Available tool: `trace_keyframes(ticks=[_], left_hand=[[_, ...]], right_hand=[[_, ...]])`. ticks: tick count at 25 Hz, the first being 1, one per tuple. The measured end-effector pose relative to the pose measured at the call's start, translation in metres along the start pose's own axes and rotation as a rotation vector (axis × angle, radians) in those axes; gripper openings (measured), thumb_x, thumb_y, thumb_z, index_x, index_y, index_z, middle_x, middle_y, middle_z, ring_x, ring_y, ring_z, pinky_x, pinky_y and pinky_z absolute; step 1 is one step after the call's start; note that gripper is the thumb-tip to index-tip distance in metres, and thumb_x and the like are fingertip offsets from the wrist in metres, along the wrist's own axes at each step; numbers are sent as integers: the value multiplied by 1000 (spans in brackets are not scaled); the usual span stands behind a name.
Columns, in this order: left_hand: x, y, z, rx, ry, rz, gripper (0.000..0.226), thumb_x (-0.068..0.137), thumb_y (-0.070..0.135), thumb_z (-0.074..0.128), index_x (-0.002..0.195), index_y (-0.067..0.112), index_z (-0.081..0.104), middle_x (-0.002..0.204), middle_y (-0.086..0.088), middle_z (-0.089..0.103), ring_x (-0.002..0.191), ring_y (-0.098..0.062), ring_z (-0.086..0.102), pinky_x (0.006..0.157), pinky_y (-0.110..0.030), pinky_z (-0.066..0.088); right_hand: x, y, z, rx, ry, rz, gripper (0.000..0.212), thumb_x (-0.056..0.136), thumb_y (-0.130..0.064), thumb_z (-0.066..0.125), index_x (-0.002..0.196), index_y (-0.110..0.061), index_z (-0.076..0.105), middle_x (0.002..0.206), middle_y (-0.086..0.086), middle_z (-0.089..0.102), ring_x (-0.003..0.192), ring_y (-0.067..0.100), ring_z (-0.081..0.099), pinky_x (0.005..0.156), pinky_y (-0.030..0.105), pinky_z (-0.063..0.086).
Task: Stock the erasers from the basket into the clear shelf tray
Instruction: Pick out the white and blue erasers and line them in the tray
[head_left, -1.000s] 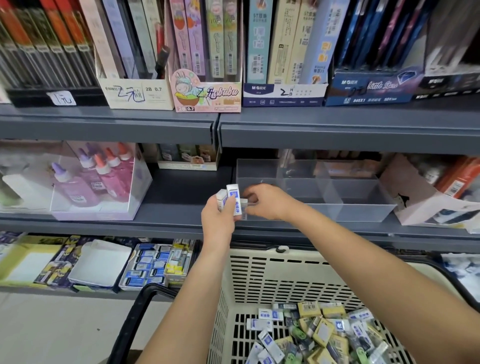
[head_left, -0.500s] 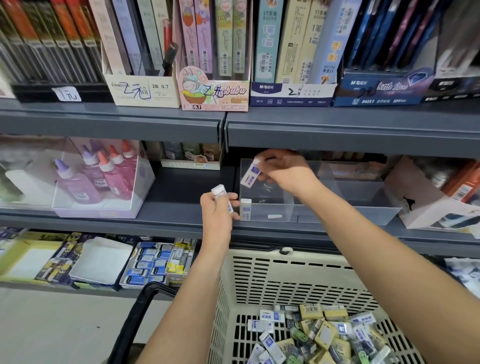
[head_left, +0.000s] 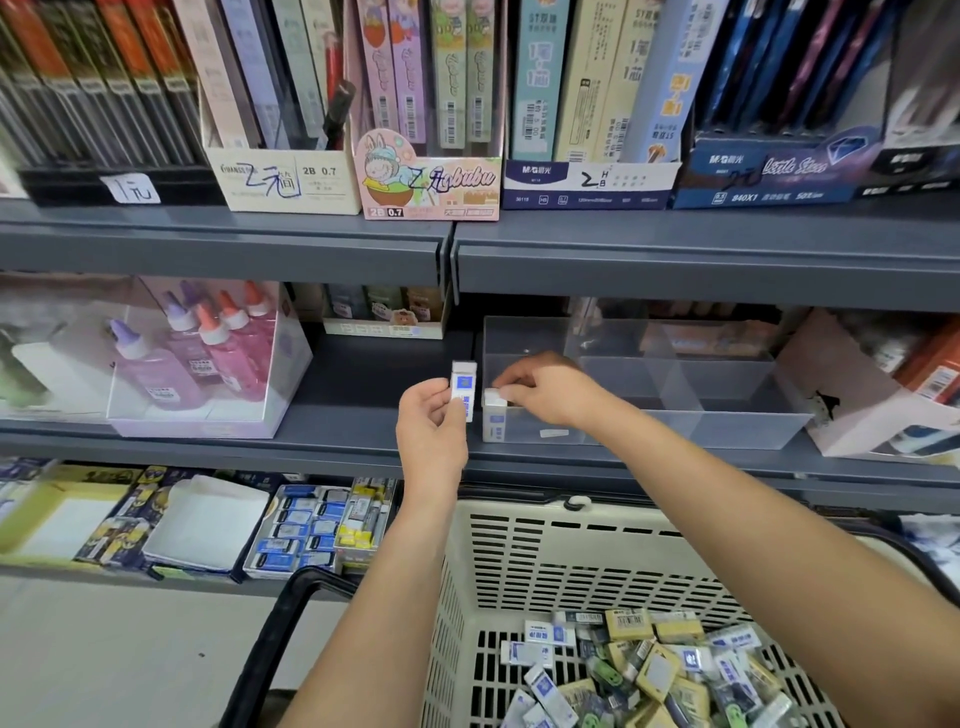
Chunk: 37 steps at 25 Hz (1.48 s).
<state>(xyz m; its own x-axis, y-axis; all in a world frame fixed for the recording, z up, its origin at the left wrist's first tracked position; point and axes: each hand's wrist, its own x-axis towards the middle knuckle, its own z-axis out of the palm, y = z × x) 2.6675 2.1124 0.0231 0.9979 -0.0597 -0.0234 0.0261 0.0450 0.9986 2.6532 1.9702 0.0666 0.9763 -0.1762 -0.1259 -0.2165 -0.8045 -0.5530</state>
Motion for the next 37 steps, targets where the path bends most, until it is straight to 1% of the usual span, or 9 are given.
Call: trace_keyframes(ticks=[4, 9, 12, 15, 20, 24, 30, 34, 37], left_hand=[[-3, 1, 0, -14, -46, 18, 20, 89, 6, 57, 101, 22, 55, 102, 2, 63, 93, -8, 62, 84, -22, 51], [-4, 2, 1, -6, -126, 103, 19, 88, 8, 61, 99, 22, 59, 102, 0, 65, 92, -8, 63, 82, -21, 52], [3, -3, 1, 150, -130, 106, 28, 86, 15, 65, 112, 19, 56, 112, 6, 61, 99, -6, 59, 84, -17, 47], [7, -12, 6, 407, -259, 59, 52, 85, 19, 67, 132, 11, 47, 118, 10, 52, 109, -7, 51, 96, -25, 42], [14, -20, 10, 483, -298, 74, 34, 89, 15, 61, 123, 16, 58, 111, 2, 65, 90, -7, 59, 89, -31, 49], [17, -22, 12, 450, -297, 56, 31, 90, 16, 60, 121, 19, 59, 100, 12, 62, 85, -4, 60, 87, -35, 52], [4, -12, 13, 605, -249, 123, 35, 90, 24, 60, 124, 18, 55, 114, 5, 60, 101, -11, 59, 82, -24, 45], [-28, 0, 1, 545, -88, 303, 29, 88, 22, 60, 117, 19, 58, 114, 7, 53, 97, 0, 53, 74, -5, 39], [-68, -5, 0, 381, -68, 402, 13, 87, 18, 59, 98, 19, 64, 96, 8, 60, 82, 7, 56, 65, -2, 41]], right_hand=[[-7, -3, -10, 182, 129, -9, 24, 92, -16, 49, 109, -19, 66, 107, 0, 67, 101, 19, 62, 92, 31, 49], [-12, -13, -10, 338, 132, -63, 6, 89, -23, 58, 93, -25, 63, 83, -5, 67, 75, 8, 66, 73, 21, 51], [-7, -10, -20, 484, 296, -8, 16, 88, -11, 59, 81, -25, 60, 82, 1, 68, 59, 1, 63, 53, 11, 45], [0, -1, -24, 304, 321, 46, 10, 90, -13, 56, 94, -19, 64, 90, 0, 67, 79, 15, 66, 66, 21, 51], [6, 6, 1, 152, 66, 51, 18, 93, -20, 54, 109, -15, 62, 111, 4, 68, 98, 20, 65, 89, 33, 50], [11, 8, 1, -105, 10, -18, 29, 97, -26, 43, 118, -16, 60, 120, 4, 63, 105, 22, 58, 90, 30, 44], [-7, 8, -8, -23, 4, -58, 34, 97, -25, 41, 129, -16, 52, 130, 2, 57, 117, 17, 54, 97, 24, 39], [-78, 31, -10, 304, 347, -161, 19, 91, -26, 54, 107, -30, 63, 103, -18, 67, 98, -5, 60, 87, 9, 44], [-148, 69, 18, 434, 362, -151, 11, 88, -37, 51, 89, -44, 59, 87, -26, 68, 85, -6, 64, 75, 8, 49]])
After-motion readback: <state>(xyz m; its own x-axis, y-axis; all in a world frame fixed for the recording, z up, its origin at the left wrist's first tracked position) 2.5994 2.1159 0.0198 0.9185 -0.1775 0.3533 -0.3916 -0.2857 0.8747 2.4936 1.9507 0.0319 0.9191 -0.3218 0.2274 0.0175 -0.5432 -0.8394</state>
